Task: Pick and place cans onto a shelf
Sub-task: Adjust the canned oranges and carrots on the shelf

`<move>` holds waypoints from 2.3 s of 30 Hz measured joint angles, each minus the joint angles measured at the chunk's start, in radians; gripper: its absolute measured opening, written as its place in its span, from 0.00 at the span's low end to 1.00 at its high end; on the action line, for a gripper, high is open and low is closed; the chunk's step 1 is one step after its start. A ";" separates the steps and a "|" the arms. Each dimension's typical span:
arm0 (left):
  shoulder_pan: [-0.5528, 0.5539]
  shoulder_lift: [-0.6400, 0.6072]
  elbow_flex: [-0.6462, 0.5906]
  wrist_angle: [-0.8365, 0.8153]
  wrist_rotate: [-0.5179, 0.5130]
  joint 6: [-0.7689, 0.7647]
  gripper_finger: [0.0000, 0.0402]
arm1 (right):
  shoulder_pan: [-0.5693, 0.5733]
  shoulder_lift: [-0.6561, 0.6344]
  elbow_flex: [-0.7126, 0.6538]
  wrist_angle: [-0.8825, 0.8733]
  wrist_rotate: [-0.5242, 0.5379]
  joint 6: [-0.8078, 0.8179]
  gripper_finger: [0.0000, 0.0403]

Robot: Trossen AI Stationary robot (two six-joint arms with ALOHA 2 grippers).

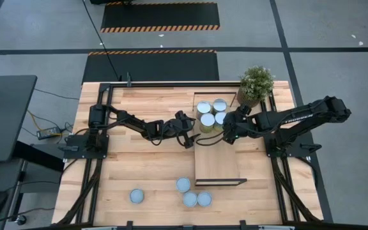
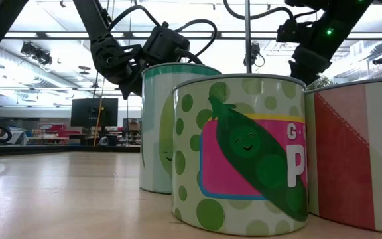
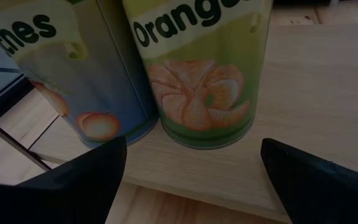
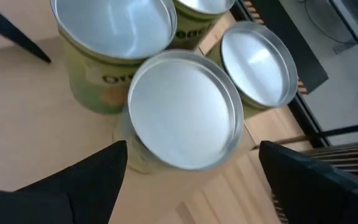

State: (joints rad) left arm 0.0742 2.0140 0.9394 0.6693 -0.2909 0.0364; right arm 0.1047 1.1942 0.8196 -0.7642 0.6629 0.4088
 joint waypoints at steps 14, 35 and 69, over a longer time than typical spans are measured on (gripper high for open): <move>0.000 0.000 0.000 0.000 0.000 0.000 0.94 | 0.007 0.004 -0.013 0.185 0.040 -0.067 0.93; 0.000 0.000 0.000 -0.001 0.000 0.000 0.94 | 0.034 0.146 -0.013 0.142 0.162 0.034 0.93; 0.000 0.000 0.000 0.000 0.000 0.000 0.94 | 0.068 0.143 -0.008 0.144 0.054 -0.110 0.93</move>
State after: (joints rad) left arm 0.0742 2.0144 0.9394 0.6689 -0.2909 0.0368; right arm 0.1727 1.3369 0.8112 -0.6205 0.7166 0.2986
